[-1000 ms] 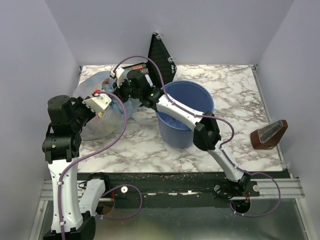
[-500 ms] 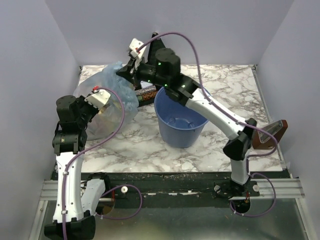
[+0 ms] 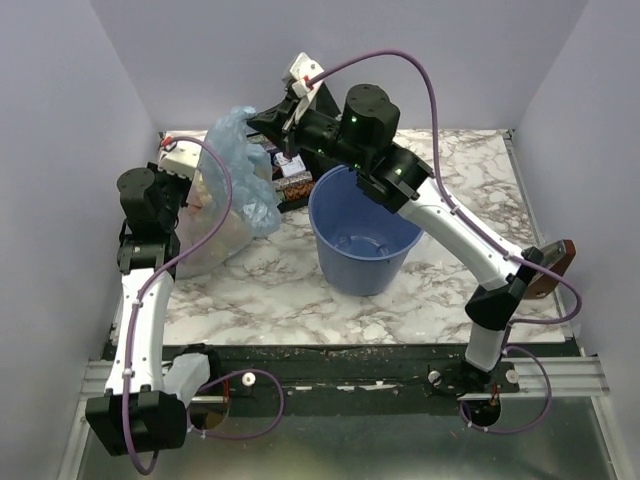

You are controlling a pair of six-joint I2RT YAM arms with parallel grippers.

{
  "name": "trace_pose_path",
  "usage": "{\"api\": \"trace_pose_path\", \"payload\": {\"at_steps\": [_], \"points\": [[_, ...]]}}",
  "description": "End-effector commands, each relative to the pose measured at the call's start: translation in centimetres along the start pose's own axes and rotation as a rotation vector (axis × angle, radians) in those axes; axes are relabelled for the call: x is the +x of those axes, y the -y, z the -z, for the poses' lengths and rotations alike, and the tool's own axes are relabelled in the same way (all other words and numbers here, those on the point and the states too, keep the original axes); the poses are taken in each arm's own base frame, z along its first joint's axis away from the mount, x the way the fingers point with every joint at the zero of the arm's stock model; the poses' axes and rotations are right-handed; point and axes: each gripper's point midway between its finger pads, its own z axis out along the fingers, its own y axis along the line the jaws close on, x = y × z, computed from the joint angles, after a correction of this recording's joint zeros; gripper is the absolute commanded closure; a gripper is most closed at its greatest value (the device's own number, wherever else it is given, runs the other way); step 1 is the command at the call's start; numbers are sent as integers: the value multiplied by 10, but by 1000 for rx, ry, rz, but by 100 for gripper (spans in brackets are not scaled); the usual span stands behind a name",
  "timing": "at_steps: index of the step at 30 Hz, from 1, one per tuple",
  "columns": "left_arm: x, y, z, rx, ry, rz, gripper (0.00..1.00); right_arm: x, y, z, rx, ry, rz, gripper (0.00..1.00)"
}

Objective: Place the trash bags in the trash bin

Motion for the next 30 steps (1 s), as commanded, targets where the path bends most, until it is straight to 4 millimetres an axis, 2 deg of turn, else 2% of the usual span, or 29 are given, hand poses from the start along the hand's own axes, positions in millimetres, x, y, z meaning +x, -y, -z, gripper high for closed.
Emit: {"api": "trace_pose_path", "payload": {"at_steps": [1,5,6,7,8,9,10,11,12,13,16,17,20,24,25,27,28,30], "points": [[-35,-31,-26,-125,128,71,100,-79,18,37,106,133,58,99],[-58,-57,-66,-184,148,135,100,-107,15,59,104,174,65,99],[-74,-63,-68,-191,174,151,100,-108,15,64,109,167,62,99],[-75,-66,-78,-188,165,163,100,-116,17,70,127,176,58,99],[-86,-68,-81,-173,175,165,97,-117,20,75,152,169,50,99],[-92,-63,-83,-128,172,163,68,-120,24,82,184,170,43,99],[-100,-59,-81,-82,171,168,46,-122,26,88,201,171,43,99],[-111,-55,-75,-47,186,192,28,-123,27,93,214,167,50,99],[-119,-47,-66,3,196,218,17,-124,28,99,223,166,56,99],[-127,-37,-56,66,208,245,14,-124,28,104,232,162,57,99],[-151,-10,-6,221,258,272,10,-121,33,118,281,147,47,99],[-157,-6,12,239,280,265,9,-120,41,123,329,141,28,99],[-164,4,60,269,316,242,7,-115,57,130,434,134,-37,99],[-168,43,112,440,360,276,7,-103,77,136,570,144,-211,99],[-168,51,120,473,378,282,7,-102,77,135,574,146,-244,99],[-166,66,125,532,373,354,7,-99,76,131,563,139,-288,99],[-167,73,124,566,366,379,1,-99,75,128,553,143,-303,99],[-177,87,117,607,357,468,1,-96,75,123,554,148,-342,99]]}}
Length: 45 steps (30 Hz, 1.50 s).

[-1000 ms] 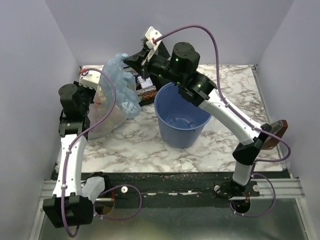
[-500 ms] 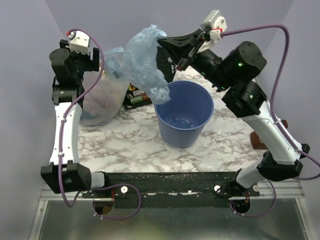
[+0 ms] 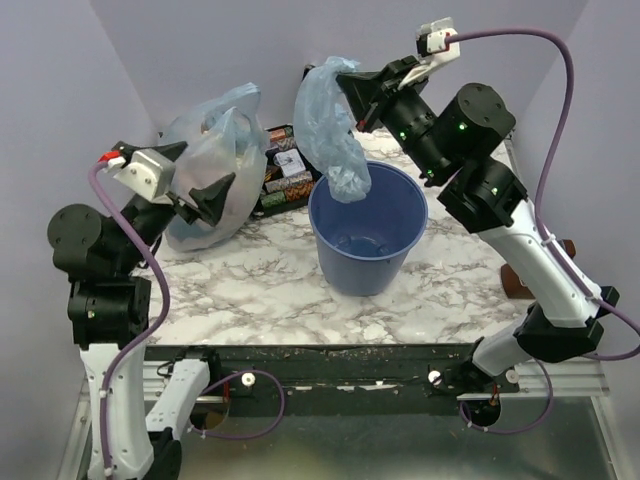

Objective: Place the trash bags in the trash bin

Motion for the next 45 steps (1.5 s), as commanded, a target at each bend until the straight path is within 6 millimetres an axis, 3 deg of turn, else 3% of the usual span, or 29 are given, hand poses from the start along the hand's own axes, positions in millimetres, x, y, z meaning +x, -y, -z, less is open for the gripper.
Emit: {"api": "trace_pose_path", "payload": {"at_steps": [1,6,10,14,19,24,29,36,42,45], "points": [[44,34,-36,132,-113,306,1,6,5,-9,64,-16,-136,99],[47,46,-83,138,-118,328,1,3,19,-28,170,39,-178,99],[64,58,-126,132,-146,295,1,-7,26,-43,228,100,-199,99],[85,75,-151,149,-197,260,6,-15,32,-50,260,142,-181,99],[106,69,-159,101,-239,251,12,-16,41,-43,297,153,-163,99],[90,93,-159,205,-170,367,1,-19,48,-37,333,170,-159,99],[120,98,-174,157,-256,419,1,-31,45,-41,327,204,-162,99],[98,160,-177,500,-196,528,1,-33,52,-46,360,237,-128,99],[104,163,-187,471,-199,540,1,-35,53,-45,369,254,-133,99],[88,173,-190,535,-155,520,5,-32,55,-45,377,251,-132,99]]}}
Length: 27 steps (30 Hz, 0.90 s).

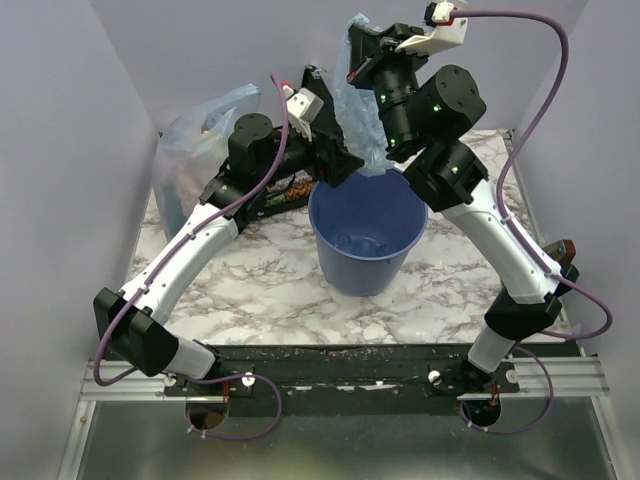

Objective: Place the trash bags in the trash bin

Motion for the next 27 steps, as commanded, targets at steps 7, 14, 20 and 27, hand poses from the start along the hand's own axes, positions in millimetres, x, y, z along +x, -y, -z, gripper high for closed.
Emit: {"api": "trace_pose_path", "payload": {"at_steps": [7,14,20,27], "points": [[-19,41,-6,225,38,-130,52,-14,14,-2,61,61,3,99],[2,34,12,204,-28,-224,100,-18,30,2,73,61,48,99],[6,16,62,191,-168,-590,100,-27,51,20,-20,45,236,99],[-4,-3,117,194,-291,-818,100,-23,76,54,-98,-24,496,99]]}}
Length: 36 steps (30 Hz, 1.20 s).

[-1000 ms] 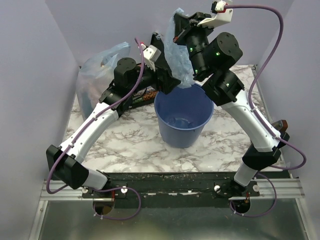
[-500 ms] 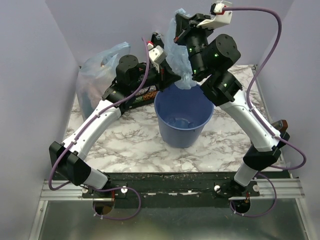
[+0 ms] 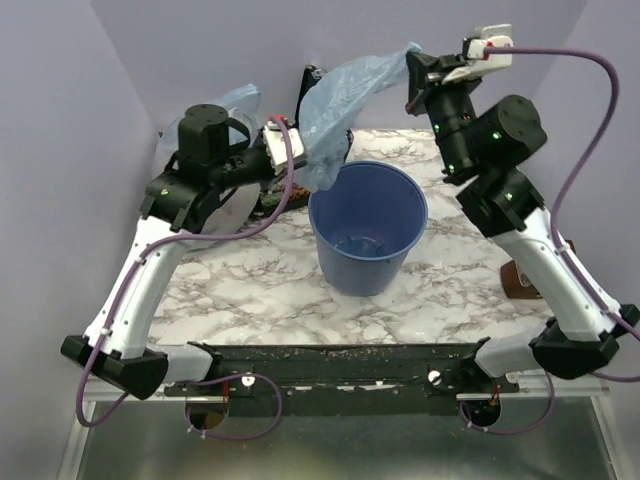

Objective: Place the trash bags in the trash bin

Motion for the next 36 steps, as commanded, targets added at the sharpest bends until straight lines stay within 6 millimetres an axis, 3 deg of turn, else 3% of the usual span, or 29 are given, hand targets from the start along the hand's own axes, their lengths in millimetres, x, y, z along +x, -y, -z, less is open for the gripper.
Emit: {"api": "trace_pose_path", "payload": {"at_steps": [1,2,3,6,10,16,19,22,29,33,36], "points": [[13,9,42,92,-90,-153,100,-5,3,22,-99,7,194,99],[12,11,46,101,-93,-147,100,5,2,24,-121,-22,224,95],[12,15,47,119,-96,-137,100,9,-1,27,-147,-43,242,83],[9,26,52,162,-96,-90,100,16,-20,44,-312,-92,258,0],[1,47,62,248,-103,-4,100,8,-37,86,-552,-92,312,0],[-23,79,87,359,-101,119,100,24,-34,104,-682,-164,421,0],[-38,74,94,299,-79,117,100,35,-44,117,-781,-232,407,0],[-49,69,98,229,-48,143,100,48,-50,126,-788,-311,286,0],[-51,69,94,200,-31,276,100,59,-59,152,-811,-325,115,0],[-61,71,95,201,5,327,100,90,-53,156,-779,-421,117,0],[-65,69,96,193,16,325,100,102,-56,168,-801,-450,66,0]]}}
